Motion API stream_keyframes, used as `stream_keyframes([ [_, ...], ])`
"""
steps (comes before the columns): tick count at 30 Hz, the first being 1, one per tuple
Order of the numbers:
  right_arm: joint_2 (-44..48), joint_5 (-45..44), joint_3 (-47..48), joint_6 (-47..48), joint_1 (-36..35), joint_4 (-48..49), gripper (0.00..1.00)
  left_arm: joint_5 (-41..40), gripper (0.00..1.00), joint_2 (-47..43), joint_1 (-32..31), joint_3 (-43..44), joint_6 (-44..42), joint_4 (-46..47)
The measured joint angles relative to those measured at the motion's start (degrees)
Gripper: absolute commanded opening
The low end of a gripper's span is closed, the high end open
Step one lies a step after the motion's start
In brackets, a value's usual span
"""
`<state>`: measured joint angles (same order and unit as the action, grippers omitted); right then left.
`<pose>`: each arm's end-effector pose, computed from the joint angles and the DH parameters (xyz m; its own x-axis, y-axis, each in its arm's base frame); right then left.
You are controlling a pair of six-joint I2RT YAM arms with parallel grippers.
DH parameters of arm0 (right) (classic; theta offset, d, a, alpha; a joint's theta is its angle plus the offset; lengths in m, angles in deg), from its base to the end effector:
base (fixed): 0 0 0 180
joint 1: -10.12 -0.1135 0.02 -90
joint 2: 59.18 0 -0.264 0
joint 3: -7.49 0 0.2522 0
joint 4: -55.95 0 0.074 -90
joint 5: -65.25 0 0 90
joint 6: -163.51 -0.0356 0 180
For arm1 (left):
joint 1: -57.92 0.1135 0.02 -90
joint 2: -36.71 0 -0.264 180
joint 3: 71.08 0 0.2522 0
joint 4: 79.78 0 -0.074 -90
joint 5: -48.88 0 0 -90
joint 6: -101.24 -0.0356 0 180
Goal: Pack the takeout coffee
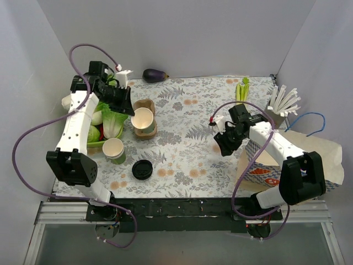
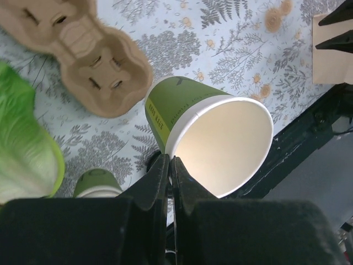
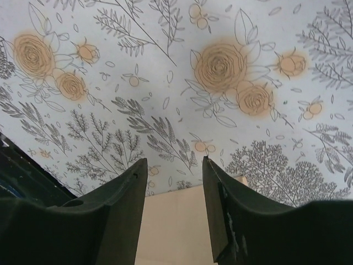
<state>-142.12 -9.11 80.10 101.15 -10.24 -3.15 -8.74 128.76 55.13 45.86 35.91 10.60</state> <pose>0.2533 0.1042 0.2289 -0.5810 -0.6921 -0.4283 -0.7827 0.6195 0.0606 0.3014 -0.0338 0.3894 -0.9333 -0.3074 -0.1858 -0.1321 0.7748 -0.6183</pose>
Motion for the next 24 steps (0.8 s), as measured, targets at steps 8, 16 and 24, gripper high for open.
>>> stream_keyframes([
  [8,2.1,-1.0,-2.5,1.1,11.6,-0.8,0.52,0.2,0.00,9.8,-12.5,8.8,-0.2,1.0],
  [16,1.9,-2.0,1.1,1.1,18.9,-1.5,0.52,0.3,0.00,16.2,-18.9,10.1,0.5,5.0],
  [24,2.0,-2.0,15.5,1.1,18.6,-1.3,0.73,-0.4,0.00,23.5,-22.7,10.4,3.3,9.7],
])
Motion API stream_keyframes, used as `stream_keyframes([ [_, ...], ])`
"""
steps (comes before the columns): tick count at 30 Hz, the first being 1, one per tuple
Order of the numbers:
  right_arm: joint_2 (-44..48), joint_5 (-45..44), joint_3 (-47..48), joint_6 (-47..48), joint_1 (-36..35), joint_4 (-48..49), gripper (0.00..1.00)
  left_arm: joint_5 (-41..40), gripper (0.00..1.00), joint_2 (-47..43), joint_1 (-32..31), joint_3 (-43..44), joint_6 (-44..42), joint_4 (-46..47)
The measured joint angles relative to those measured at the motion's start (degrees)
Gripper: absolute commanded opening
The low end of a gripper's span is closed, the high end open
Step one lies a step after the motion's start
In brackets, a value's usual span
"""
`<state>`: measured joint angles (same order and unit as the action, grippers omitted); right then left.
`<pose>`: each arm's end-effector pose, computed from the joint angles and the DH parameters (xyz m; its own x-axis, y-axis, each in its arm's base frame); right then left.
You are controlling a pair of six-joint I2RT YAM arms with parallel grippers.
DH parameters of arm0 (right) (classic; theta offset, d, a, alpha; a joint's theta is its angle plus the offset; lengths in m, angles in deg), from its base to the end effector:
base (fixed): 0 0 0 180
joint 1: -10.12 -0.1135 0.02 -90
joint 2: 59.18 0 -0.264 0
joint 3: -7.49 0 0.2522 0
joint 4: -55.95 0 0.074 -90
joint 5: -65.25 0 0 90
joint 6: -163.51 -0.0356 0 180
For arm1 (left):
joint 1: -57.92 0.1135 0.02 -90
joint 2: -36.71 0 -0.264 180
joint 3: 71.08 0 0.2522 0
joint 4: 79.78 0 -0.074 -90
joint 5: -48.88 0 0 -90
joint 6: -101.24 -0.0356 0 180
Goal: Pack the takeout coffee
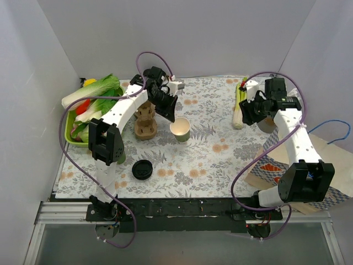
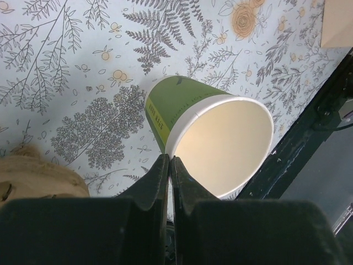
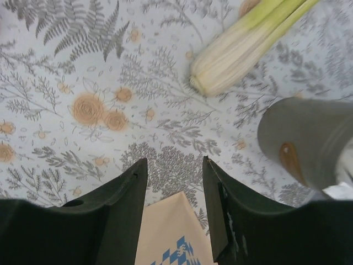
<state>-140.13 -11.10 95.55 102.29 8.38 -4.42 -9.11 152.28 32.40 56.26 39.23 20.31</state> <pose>0.2933 0.0173 0.3184 -0.6199 -0.4869 -0.6153 -0.5352 0.8359 -0.1222 0.3706 -0.1978 0.3064 -0.9946 0.0339 -0.0979 0.0868 0.7883 -0.6092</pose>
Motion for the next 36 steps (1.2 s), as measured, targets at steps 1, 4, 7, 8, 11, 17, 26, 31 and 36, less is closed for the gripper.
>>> stream_keyframes([
  [1,-0.1,0.0,1.7,0.0,-0.3,0.0,0.73,-0.1,0.00,1.1,-0.3,0.2,0.3,0.2],
  [4,-1.0,6.6,7.5,2.4,-1.5,-4.1,0.73,-0.4,0.00,3.4,-0.9,0.3,1.2,0.6],
  [7,-2.1,10.7,10.7,2.5,-4.1,-5.5,0.73,-1.1,0.00,4.6,-1.4,0.3,1.9,0.6],
  [8,-2.3,11.4,10.8,2.3,-4.9,-5.5,0.73,-1.4,0.00,4.7,-1.7,0.3,2.2,0.7],
  [11,-3.1,12.7,10.8,2.0,-7.0,-6.6,0.73,-1.7,0.00,4.7,-3.0,0.1,2.8,0.7],
  [17,-3.8,13.4,10.8,0.9,-8.2,-7.1,0.74,-4.2,0.00,4.7,-6.9,-2.5,3.8,1.0],
  [26,-3.8,13.6,8.5,-0.2,-8.2,-6.3,0.74,-6.0,0.22,4.7,-8.7,-2.7,4.3,0.9],
  [31,-3.8,13.5,7.9,-0.3,-8.2,-6.0,0.74,-6.2,0.50,4.7,-8.6,-2.7,4.1,0.9],
  [36,-3.8,13.6,7.9,-0.4,-8.2,-5.9,0.74,-6.1,0.68,4.7,-8.6,-0.2,3.6,0.4],
])
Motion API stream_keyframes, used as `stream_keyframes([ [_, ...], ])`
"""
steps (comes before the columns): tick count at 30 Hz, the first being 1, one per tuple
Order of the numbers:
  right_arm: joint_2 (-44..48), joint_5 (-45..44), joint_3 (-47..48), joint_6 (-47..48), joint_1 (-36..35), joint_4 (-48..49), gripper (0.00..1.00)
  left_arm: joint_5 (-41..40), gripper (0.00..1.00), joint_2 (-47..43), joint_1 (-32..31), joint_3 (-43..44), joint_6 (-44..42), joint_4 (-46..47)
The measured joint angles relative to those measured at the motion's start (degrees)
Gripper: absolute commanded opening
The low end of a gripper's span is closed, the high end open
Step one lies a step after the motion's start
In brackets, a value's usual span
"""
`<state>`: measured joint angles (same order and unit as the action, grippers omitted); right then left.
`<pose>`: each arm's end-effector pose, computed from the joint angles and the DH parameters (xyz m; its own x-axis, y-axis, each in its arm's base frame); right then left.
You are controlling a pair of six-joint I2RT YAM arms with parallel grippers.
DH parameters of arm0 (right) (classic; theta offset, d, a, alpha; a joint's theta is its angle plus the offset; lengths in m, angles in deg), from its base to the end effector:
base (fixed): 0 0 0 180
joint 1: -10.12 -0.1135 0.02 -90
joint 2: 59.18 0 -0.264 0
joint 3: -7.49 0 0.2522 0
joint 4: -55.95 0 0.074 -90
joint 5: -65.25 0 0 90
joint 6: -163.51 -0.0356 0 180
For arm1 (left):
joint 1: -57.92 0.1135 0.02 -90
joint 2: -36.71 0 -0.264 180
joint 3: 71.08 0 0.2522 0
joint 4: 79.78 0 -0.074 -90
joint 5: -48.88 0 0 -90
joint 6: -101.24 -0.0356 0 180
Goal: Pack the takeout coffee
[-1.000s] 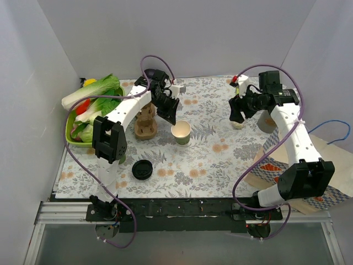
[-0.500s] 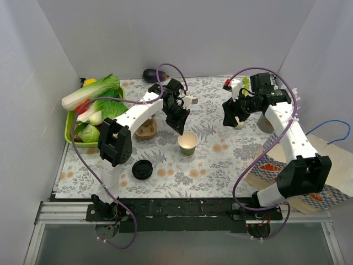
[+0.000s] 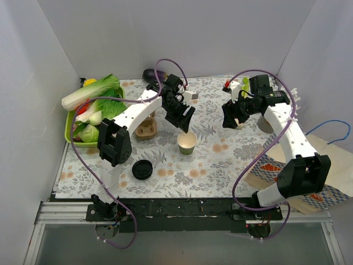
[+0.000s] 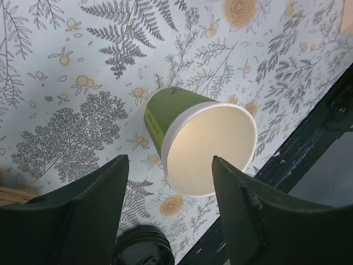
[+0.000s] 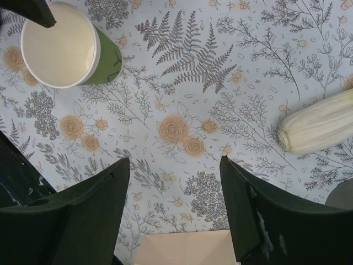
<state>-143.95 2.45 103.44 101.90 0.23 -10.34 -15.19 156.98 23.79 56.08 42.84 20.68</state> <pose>0.2965 0.0682 0.3386 -0.5158 -0.5192 -0.6815 -0.7452 0.6643 0.0579 0.3514 -0.2570 0.2706 -0.9939 0.1044 -0.0353 0.1077 0.8524 -0.5117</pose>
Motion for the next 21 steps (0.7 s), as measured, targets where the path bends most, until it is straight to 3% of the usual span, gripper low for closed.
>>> stream_keyframes([
  [3,0.0,0.0,0.0,0.0,0.0,0.0,0.75,-0.2,0.76,-1.2,0.2,1.0,-0.7,0.4],
  [6,0.0,0.0,0.0,-0.1,0.0,0.0,0.75,-1.3,0.75,-6.3,0.5,-1.9,-1.9,0.2],
  [15,0.1,0.0,-0.6,-0.3,0.0,0.4,0.75,-3.5,0.57,-33.4,1.8,-28.6,-7.8,-4.7],
  [21,0.1,0.1,-0.6,-1.0,-0.3,0.6,0.75,-3.8,0.55,-34.9,1.7,-43.3,-7.8,-5.8],
])
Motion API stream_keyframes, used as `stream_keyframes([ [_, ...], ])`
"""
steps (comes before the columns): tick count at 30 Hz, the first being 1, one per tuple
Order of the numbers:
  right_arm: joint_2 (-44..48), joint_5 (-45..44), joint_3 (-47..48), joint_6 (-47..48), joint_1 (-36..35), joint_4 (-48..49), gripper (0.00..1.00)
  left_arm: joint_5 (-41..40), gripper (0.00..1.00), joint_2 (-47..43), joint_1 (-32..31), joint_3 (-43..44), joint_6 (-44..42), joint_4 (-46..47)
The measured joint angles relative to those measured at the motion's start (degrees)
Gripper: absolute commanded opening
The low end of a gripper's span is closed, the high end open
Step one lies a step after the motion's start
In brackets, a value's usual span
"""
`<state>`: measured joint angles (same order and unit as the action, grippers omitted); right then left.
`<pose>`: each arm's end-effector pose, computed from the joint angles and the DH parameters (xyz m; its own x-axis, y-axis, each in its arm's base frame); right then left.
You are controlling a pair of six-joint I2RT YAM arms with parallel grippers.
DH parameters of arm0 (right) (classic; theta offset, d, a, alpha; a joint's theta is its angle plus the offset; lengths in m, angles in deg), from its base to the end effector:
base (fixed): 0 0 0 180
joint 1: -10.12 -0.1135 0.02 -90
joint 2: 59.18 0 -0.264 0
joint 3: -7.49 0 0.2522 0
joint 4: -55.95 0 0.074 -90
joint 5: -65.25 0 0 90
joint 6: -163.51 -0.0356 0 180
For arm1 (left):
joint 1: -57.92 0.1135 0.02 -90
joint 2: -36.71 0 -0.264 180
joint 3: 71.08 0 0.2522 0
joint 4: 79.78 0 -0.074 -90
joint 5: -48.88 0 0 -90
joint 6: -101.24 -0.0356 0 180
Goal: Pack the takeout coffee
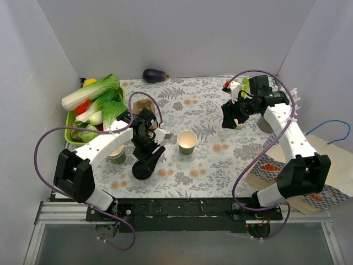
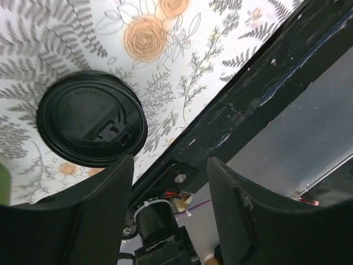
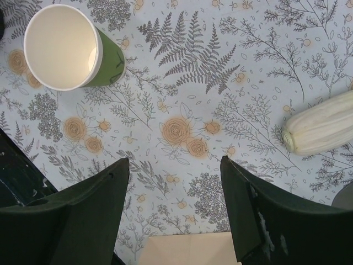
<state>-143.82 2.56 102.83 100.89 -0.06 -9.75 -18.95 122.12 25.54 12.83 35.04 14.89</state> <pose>0.2961 0.0698 0.3366 -0.5246 -0.5094 -0.6822 -0.7402 0.6687 0.0699 0.2098 -0.1489 0.2632 -0.9788 0.1781 0.1015 0.1296 0.9211 -0.3671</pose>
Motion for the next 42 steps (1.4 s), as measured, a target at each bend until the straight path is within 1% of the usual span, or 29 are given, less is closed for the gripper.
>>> stream_keyframes([
  [4,-0.1,0.2,0.0,-0.2,-0.1,0.0,0.75,0.0,0.51,0.2,0.0,-3.5,0.2,-0.3],
  [6,-0.1,0.3,0.0,-0.2,-0.3,0.1,0.75,0.0,0.49,0.3,0.0,-3.5,0.3,-0.1],
  [9,-0.1,0.3,0.0,-0.2,-0.4,0.3,0.75,0.0,0.44,0.9,0.0,-3.5,0.5,0.7],
  [12,-0.1,0.3,-0.1,-0.2,-0.5,0.5,0.75,0.2,0.43,2.7,0.0,-3.5,0.5,1.4],
  [16,0.1,0.3,-1.2,-0.2,-0.5,1.0,0.75,0.5,0.38,5.5,0.0,-3.5,0.5,2.4],
  [26,0.7,0.1,-2.6,-0.2,-0.5,1.2,0.75,0.5,0.35,8.6,0.0,-3.5,0.5,3.7],
  [30,0.7,0.1,-2.6,-0.2,-0.5,1.3,0.75,0.6,0.31,9.2,0.0,-3.5,0.5,4.3],
  [36,0.7,0.1,-2.6,-0.2,-0.5,1.5,0.75,0.5,0.29,10.1,0.0,-3.5,0.4,4.8],
  [37,0.7,0.1,-2.6,-0.2,-0.5,1.5,0.75,0.5,0.27,10.3,0.0,-3.5,0.4,4.8],
  [42,0.7,0.1,-2.6,-0.2,-0.5,1.5,0.75,0.5,0.25,11.0,0.0,-3.9,0.3,4.8],
])
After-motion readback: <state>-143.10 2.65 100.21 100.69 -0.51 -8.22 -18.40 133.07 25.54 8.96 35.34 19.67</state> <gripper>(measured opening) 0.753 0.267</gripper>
